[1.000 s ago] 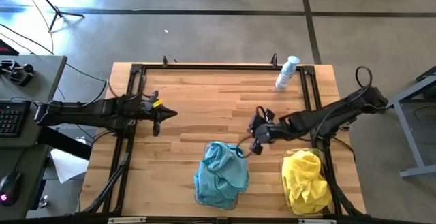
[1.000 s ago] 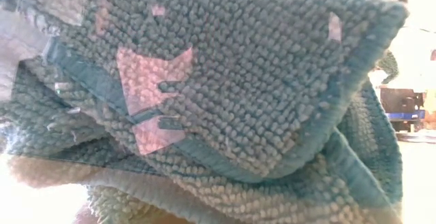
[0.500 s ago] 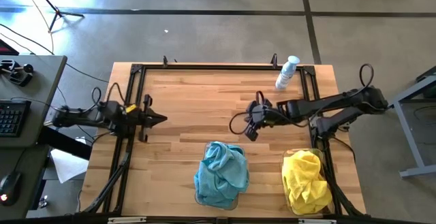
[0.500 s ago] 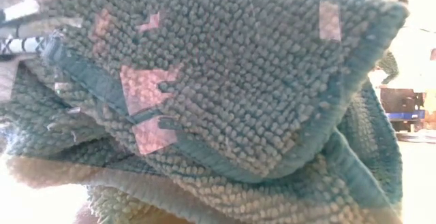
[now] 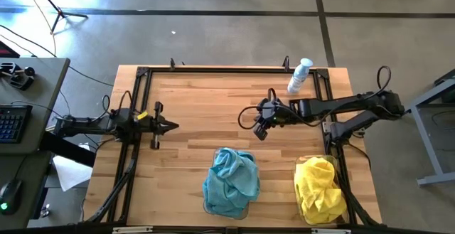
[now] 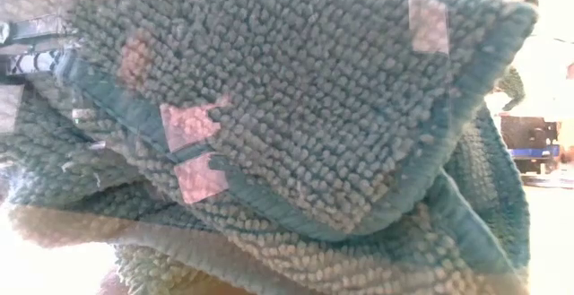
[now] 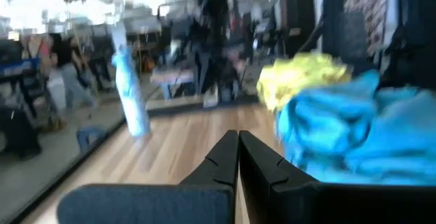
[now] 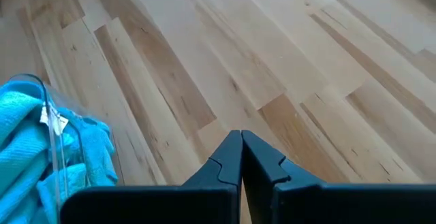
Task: Sort microfiber towel by color & place in baskets
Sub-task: Return to Home Position
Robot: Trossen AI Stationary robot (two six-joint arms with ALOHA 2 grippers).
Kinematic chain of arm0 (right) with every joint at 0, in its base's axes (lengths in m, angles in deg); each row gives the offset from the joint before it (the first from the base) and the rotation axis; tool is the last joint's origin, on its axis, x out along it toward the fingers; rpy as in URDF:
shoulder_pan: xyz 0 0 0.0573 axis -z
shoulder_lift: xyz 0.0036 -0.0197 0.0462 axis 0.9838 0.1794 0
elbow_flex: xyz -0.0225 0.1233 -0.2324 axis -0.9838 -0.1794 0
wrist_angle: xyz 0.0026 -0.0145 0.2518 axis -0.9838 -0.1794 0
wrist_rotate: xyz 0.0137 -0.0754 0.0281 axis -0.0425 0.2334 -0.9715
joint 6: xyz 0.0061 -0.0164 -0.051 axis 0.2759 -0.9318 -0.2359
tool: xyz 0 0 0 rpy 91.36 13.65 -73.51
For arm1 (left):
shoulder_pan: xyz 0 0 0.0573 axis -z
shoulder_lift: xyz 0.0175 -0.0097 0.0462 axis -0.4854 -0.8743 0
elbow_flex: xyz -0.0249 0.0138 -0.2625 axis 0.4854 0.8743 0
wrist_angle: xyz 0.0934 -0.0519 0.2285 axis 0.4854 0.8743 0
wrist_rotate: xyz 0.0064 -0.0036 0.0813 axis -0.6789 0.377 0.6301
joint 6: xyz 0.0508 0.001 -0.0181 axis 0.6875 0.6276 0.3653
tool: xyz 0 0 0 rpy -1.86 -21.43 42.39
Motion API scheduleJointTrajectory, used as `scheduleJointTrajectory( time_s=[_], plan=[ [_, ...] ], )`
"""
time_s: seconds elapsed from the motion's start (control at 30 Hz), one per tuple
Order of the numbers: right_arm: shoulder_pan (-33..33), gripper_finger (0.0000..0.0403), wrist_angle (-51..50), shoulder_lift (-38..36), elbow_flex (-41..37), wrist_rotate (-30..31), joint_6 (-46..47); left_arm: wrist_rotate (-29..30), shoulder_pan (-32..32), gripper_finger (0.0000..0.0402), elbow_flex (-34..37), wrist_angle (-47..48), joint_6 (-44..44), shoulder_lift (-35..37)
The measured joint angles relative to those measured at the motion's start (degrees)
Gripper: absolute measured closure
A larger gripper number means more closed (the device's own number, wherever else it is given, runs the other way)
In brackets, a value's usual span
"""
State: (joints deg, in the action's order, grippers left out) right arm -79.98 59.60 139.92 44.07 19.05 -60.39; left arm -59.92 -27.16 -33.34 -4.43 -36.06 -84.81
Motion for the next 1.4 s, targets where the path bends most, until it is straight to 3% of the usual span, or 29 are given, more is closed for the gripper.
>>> scheduleJointTrajectory(
  time_s=[0.4,0.73,0.87,1.1,1.4],
  plan=[
    [-0.02,0.0403,-0.62,0.0,0.0,0.24,0.46,0.0,-1.98,0.0401,0.03,3.53,-4.89,-0.74],
    [-0.02,0.0403,-0.91,0.07,-0.73,0.48,-8.39,0.07,-1.98,0.0401,0.03,3.53,-4.84,-0.74],
    [-0.02,0.0403,4.76,0.06,-7.53,-0.15,-9.03,0.11,-1.98,0.0401,0.03,3.53,-4.82,-0.74],
    [-0.06,0.0403,24.44,-4.1,-21.98,-7.62,-10.53,0.13,-1.98,0.0401,0.03,3.51,-4.82,-0.74],
    [-0.11,0.0403,27.27,-24.56,-36.17,-8.67,-12.11,0.13,-1.98,0.0401,0.03,3.53,-4.8,-0.74]
  ],
)
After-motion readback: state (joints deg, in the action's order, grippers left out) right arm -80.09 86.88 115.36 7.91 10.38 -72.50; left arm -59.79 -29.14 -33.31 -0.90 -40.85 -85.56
